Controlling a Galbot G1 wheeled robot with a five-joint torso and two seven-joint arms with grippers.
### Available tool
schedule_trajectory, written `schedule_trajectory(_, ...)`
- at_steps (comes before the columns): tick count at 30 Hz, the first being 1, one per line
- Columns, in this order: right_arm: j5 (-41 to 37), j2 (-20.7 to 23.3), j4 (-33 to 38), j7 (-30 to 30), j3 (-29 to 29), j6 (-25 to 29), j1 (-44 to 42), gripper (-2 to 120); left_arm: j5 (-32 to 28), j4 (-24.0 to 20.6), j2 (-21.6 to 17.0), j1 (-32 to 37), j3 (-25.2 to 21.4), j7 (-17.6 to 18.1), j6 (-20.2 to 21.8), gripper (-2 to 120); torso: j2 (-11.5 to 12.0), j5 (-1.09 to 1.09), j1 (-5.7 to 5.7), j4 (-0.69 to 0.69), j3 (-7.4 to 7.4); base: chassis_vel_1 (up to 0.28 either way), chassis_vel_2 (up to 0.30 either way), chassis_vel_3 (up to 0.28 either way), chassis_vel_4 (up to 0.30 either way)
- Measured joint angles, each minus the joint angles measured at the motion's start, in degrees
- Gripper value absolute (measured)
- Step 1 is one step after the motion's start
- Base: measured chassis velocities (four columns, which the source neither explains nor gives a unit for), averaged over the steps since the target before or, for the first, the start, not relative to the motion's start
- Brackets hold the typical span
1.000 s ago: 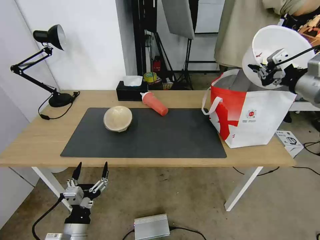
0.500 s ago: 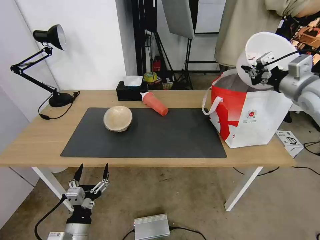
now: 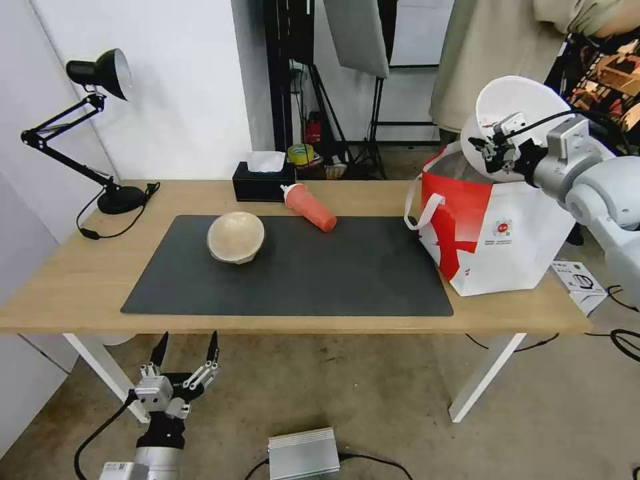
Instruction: Pick up the trash from the table and place it into the takeout bag.
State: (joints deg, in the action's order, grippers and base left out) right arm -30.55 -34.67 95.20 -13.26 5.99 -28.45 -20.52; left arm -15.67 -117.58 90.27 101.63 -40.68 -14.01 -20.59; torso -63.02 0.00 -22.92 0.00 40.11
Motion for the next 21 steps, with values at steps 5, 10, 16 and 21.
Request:
schedule_trajectory(5, 0.0, 0.4, 0.2, 0.0, 0.3, 0.0, -0.3, 5, 0.0, 0.1, 0.0, 0.1, 0.0, -0.1, 0.0, 100, 0.0, 0.0, 0.0, 0.0, 0.0, 0.0, 0.0, 0.0, 0.0)
schedule_trajectory(10, -0.1, 0.8, 0.8, 0.2, 0.9, 0.0, -0.7, 23, 0.0, 0.1, 0.1, 0.3, 0.0, -0.2, -0.2, 100, 0.0, 0.0, 0.0, 0.0, 0.0, 0.0, 0.0, 0.0, 0.0)
schedule_trajectory(16, -0.2, 1.3, 1.3, 0.1, 1.6, -0.1, -1.2, 42, 0.1, -0.1, 0.2, 0.4, 0.1, -0.3, -0.2, 100, 0.0, 0.0, 0.0, 0.0, 0.0, 0.0, 0.0, 0.0, 0.0)
schedule_trajectory(21, -0.3, 1.8, 1.8, 0.0, 2.3, -0.1, -2.0, 60, 0.2, -0.3, 0.3, 0.5, 0.2, -0.4, -0.2, 100, 0.0, 0.0, 0.0, 0.0, 0.0, 0.0, 0.0, 0.0, 0.0)
